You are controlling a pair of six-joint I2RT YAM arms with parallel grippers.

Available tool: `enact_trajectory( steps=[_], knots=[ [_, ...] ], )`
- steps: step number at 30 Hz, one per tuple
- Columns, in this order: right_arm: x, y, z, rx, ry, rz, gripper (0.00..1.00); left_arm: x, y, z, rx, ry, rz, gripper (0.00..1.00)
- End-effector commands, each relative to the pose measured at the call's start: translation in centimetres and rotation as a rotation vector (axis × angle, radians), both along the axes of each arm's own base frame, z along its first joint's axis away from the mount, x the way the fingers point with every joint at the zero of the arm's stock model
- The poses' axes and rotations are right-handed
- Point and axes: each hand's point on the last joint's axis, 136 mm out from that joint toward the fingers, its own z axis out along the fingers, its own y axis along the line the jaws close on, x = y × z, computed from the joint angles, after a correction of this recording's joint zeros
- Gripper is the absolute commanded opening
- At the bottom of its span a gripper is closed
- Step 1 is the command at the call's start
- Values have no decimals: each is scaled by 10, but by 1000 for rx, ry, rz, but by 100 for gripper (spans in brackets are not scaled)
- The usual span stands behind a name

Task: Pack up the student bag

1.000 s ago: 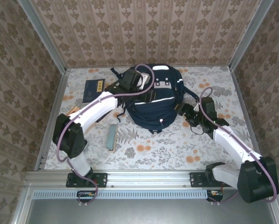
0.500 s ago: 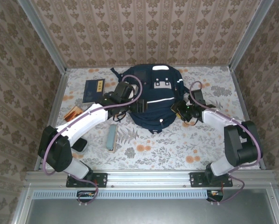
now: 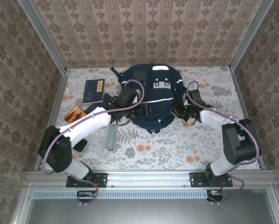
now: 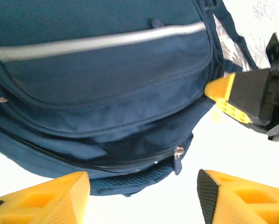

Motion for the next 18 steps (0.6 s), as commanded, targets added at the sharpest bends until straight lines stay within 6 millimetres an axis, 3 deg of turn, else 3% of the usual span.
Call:
enact_trajectory(
  steps=[1,9,18],
  knots=[
    [8,25,50,54,-143,101,0,-12,-20,4,-94,15,-11,61],
    [2,53,93,90,-247,181,0,-28,-31,-18,-32,-53,25,56],
    [2,59,104,98,-261,193,0,-28,-32,-39,3,-39,36,45]
  ],
)
